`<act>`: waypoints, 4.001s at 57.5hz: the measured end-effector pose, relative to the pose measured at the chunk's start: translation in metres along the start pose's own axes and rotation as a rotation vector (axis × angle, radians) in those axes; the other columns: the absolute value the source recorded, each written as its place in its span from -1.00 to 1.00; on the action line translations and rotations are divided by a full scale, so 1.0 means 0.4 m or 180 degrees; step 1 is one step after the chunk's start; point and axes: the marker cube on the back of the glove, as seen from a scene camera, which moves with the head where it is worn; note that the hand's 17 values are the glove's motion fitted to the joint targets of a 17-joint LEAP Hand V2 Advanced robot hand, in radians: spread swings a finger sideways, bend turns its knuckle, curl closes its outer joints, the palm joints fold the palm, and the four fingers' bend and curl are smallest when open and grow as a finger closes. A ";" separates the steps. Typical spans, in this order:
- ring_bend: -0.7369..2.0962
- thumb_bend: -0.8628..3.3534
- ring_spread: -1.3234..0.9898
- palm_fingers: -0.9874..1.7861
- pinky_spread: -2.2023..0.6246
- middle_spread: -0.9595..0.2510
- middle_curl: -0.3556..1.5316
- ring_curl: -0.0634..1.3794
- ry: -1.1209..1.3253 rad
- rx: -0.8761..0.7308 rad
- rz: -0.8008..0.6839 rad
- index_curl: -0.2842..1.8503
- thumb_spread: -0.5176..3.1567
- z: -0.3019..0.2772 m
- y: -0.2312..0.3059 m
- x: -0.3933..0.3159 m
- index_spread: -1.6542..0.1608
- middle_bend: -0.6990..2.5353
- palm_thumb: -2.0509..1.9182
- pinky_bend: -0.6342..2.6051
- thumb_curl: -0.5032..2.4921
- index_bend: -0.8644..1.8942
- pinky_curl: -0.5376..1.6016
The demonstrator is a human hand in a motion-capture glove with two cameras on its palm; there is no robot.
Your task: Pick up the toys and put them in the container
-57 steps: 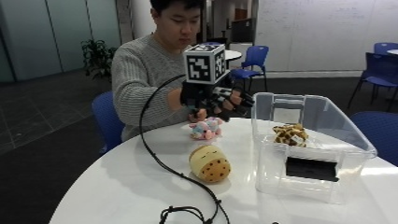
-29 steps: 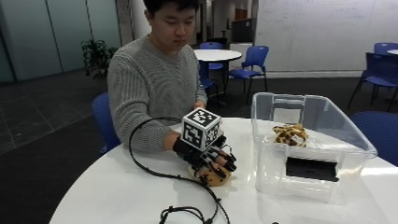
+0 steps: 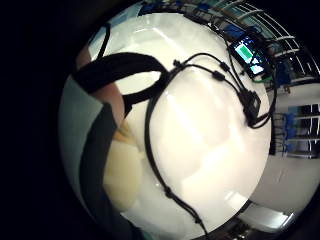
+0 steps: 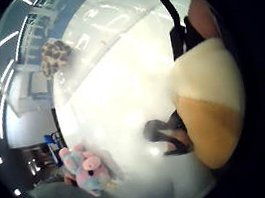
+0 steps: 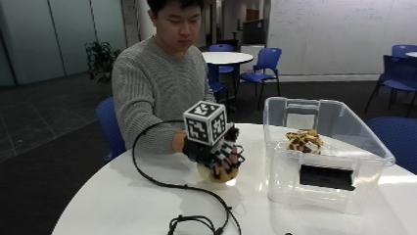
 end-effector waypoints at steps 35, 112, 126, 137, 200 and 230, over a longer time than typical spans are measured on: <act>0.00 -0.54 -0.40 0.23 0.32 0.06 -0.04 -0.04 -0.0496 0.0534 -0.0775 0.01 -0.28 -0.408 -0.264 -0.287 0.38 -0.23 0.32 0.00 -0.10 0.02 -0.11; -0.37 -0.60 0.10 -0.42 0.60 0.37 -0.34 -0.46 -0.0275 -0.0319 -0.1324 -0.30 -0.02 -0.239 -0.030 -0.417 0.40 -0.50 0.03 -0.12 -0.40 -0.26 -0.19; -0.35 -0.60 0.08 -0.37 0.60 0.37 -0.37 -0.47 -0.0066 -0.0675 -0.1875 -0.35 -0.01 -0.117 0.295 -0.465 0.39 -0.48 0.03 -0.11 -0.43 -0.26 -0.18; -0.34 -0.60 0.08 -0.35 0.60 0.36 -0.38 -0.46 0.0026 -0.0685 -0.1702 -0.37 0.00 0.004 0.315 -0.464 0.39 -0.48 0.04 -0.10 -0.45 -0.26 -0.18; 0.24 -0.55 -0.25 0.47 0.25 0.02 -0.05 -0.17 -0.0500 0.0981 -0.1597 -0.49 -0.29 -0.373 0.070 -0.441 0.39 -0.14 0.36 -0.05 -0.17 -0.24 -0.14; 0.20 -0.58 -0.27 0.40 0.25 -0.04 0.03 -0.16 -0.0138 0.0522 -0.0608 -0.44 -0.37 -0.281 -0.443 -0.548 0.37 -0.19 0.37 -0.04 -0.05 -0.27 -0.11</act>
